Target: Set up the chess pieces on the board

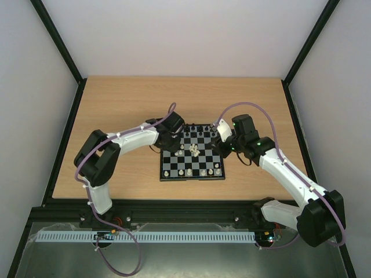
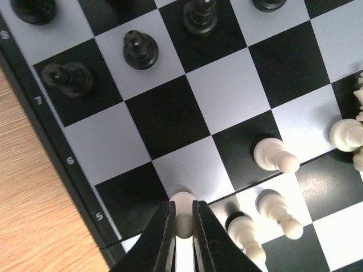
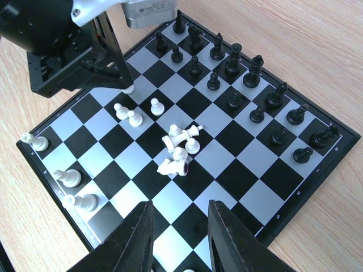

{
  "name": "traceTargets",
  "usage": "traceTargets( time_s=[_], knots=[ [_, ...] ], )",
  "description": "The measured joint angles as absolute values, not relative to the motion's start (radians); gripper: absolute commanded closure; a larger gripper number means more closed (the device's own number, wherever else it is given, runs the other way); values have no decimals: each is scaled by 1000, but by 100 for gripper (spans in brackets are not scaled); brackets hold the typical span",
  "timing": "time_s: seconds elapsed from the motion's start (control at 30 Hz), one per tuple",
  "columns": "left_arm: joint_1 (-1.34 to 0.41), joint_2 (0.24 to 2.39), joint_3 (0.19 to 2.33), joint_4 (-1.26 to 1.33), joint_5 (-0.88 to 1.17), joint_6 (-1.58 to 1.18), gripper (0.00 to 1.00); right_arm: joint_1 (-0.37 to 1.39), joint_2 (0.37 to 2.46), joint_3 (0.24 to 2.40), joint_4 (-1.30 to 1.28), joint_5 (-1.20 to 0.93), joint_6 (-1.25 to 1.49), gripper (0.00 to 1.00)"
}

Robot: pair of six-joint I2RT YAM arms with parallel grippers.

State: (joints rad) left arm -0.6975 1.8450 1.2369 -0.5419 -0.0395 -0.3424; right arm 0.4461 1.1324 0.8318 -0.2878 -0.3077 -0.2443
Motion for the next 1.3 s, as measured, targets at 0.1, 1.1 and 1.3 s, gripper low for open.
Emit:
traceTargets(
  time_s=[0.1, 1.1, 1.3],
  knots=[
    [-698, 1818, 1232, -561, -50, -343, 98, 446, 1134, 832, -288, -309, -246, 71],
    [-782, 1662, 1069, -672, 35, -342, 98, 446, 1140, 831, -288, -332, -251, 71],
    [-786, 1668, 1064, -672, 35, -342, 98, 446, 1141, 831, -288, -333, -251, 71]
  ],
)
